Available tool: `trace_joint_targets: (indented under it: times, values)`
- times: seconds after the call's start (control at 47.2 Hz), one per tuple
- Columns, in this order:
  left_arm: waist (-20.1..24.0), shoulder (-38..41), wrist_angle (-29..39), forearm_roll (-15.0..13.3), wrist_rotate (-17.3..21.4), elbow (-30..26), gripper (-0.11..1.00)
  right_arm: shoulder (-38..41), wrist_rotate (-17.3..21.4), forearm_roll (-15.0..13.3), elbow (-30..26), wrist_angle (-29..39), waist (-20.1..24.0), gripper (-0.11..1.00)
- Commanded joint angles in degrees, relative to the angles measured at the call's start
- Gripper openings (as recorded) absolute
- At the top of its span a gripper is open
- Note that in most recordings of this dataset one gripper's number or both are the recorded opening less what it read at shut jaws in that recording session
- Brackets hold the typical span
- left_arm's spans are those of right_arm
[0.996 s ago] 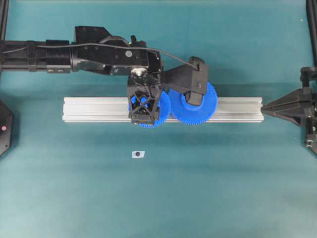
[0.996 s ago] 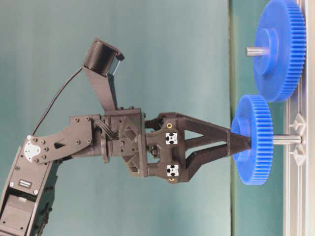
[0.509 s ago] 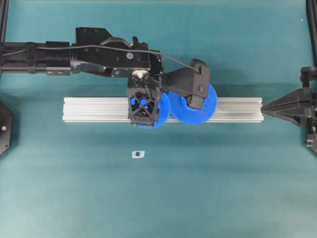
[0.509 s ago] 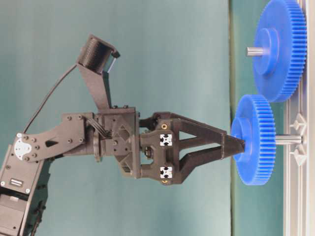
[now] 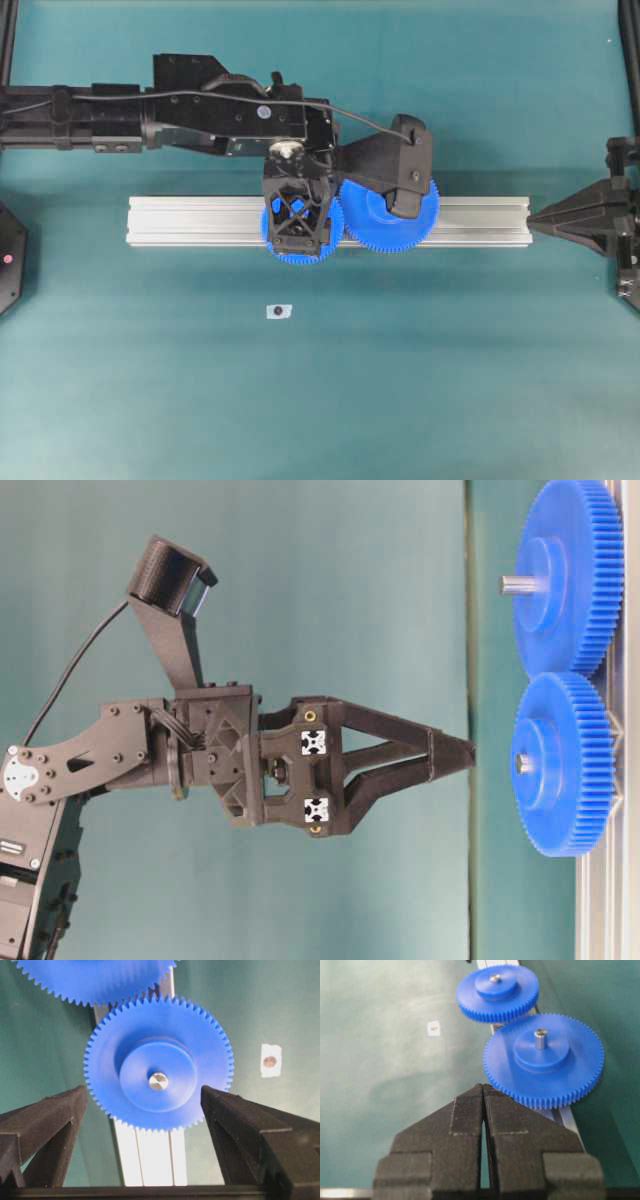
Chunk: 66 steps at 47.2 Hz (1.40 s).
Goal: Find the location of the shaft and insert the small gear.
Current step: 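Align the gear bore with the shaft and lower it down, then open the left gripper to release the seated gear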
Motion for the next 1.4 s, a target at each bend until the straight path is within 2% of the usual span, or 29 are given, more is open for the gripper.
trace_joint_targets:
  times: [0.0,0.7,0.975,1.378]
  values:
    - [-0.18,-2.11,0.18,0.18,-0.09,-1.32,0.9,0.35,0.7,-0.18,-0.7,-0.53,-0.09,-0.01]
    - [-0.79,-4.83,0.44,0.18,-1.23,-1.32,0.9,0.35,0.7,-0.09,-0.62,-0.53,-0.09,-0.01]
    - [-1.41,-5.89,3.43,0.09,-1.32,-1.41,0.9,0.35,0.7,-0.18,-0.62,-0.53,-0.09,-0.01]
    - [-1.67,-6.86,3.6,0.18,-1.93,-1.49,0.9,0.26,0.79,-0.18,-0.7,-0.53,-0.09,-0.01]
